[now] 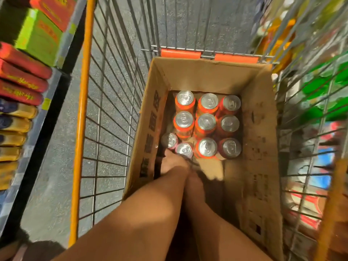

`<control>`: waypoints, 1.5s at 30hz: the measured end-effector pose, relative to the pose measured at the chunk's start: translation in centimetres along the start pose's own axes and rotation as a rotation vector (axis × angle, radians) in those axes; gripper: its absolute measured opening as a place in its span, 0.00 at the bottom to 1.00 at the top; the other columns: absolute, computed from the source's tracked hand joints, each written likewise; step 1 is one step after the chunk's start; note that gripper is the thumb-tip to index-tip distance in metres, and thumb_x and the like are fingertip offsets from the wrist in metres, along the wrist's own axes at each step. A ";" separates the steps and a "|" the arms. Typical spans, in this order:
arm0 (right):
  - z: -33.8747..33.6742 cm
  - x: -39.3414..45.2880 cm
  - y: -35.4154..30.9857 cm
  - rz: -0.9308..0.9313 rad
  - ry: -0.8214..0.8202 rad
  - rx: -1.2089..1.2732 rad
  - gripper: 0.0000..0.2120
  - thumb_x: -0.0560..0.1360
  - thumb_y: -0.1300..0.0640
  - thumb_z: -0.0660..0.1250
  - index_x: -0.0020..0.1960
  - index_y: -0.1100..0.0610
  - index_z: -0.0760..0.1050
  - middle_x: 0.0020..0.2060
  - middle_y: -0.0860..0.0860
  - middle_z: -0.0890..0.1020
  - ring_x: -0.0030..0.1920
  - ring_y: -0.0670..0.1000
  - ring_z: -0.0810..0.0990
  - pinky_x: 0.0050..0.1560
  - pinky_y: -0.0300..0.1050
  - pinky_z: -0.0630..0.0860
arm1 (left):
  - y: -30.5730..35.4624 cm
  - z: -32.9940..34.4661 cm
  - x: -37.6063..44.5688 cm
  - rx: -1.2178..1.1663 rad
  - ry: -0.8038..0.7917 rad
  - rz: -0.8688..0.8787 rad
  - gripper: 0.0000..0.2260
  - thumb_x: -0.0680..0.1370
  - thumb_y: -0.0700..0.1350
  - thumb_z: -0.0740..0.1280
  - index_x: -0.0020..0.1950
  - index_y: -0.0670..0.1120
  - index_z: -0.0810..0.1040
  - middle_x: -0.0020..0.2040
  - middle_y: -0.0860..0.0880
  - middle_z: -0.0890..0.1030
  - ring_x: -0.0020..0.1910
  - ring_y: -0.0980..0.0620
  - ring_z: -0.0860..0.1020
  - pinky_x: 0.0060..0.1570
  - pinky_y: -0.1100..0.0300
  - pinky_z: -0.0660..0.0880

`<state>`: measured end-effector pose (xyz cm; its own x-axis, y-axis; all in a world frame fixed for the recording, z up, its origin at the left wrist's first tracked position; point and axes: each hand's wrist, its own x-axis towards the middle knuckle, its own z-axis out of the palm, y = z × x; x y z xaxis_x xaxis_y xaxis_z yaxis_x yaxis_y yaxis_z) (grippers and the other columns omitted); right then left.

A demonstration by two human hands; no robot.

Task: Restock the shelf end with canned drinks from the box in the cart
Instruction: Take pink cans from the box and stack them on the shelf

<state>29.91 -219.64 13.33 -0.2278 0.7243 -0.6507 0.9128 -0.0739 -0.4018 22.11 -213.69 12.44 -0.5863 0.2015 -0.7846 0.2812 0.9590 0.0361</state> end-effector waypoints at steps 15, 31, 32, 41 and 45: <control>-10.0 -9.8 -3.2 0.203 0.266 -0.042 0.05 0.78 0.54 0.61 0.52 0.51 0.73 0.56 0.54 0.75 0.55 0.55 0.77 0.50 0.45 0.73 | -1.9 -5.7 -10.2 0.280 -0.043 0.388 0.29 0.76 0.50 0.67 0.74 0.50 0.60 0.70 0.43 0.67 0.67 0.40 0.70 0.62 0.48 0.70; -23.2 -40.6 -15.3 0.485 1.330 0.499 0.25 0.67 0.46 0.71 0.60 0.53 0.68 0.54 0.54 0.77 0.55 0.58 0.77 0.51 0.49 0.75 | -6.2 -26.6 -40.4 0.119 -0.122 1.671 0.32 0.60 0.69 0.67 0.54 0.48 0.71 0.47 0.45 0.79 0.54 0.40 0.76 0.51 0.51 0.75; -24.2 -43.2 -15.2 0.497 1.412 0.501 0.26 0.66 0.47 0.71 0.60 0.52 0.67 0.54 0.54 0.76 0.55 0.58 0.76 0.50 0.49 0.74 | -6.5 -26.9 -43.3 0.084 -0.162 1.739 0.34 0.59 0.69 0.65 0.56 0.48 0.71 0.47 0.46 0.79 0.55 0.40 0.76 0.53 0.51 0.75; -28.3 -66.5 -13.3 0.658 1.887 0.457 0.32 0.61 0.43 0.71 0.61 0.53 0.67 0.55 0.52 0.77 0.55 0.56 0.77 0.48 0.45 0.73 | -12.7 -26.8 -66.7 -0.082 -0.477 2.194 0.29 0.56 0.68 0.65 0.52 0.56 0.73 0.43 0.54 0.78 0.54 0.46 0.76 0.50 0.57 0.72; -27.2 -74.5 -11.8 0.694 1.985 0.432 0.37 0.61 0.39 0.68 0.67 0.51 0.66 0.60 0.51 0.76 0.60 0.55 0.76 0.58 0.50 0.75 | -17.4 -25.2 -73.7 -0.097 -0.633 2.266 0.30 0.56 0.66 0.69 0.52 0.50 0.78 0.49 0.49 0.84 0.52 0.47 0.80 0.53 0.54 0.77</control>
<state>45.32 -254.03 84.06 0.8484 0.0721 0.5245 0.4910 -0.4776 -0.7286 41.24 -240.20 85.21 0.7023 0.5054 0.5014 -0.1331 -0.5987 0.7898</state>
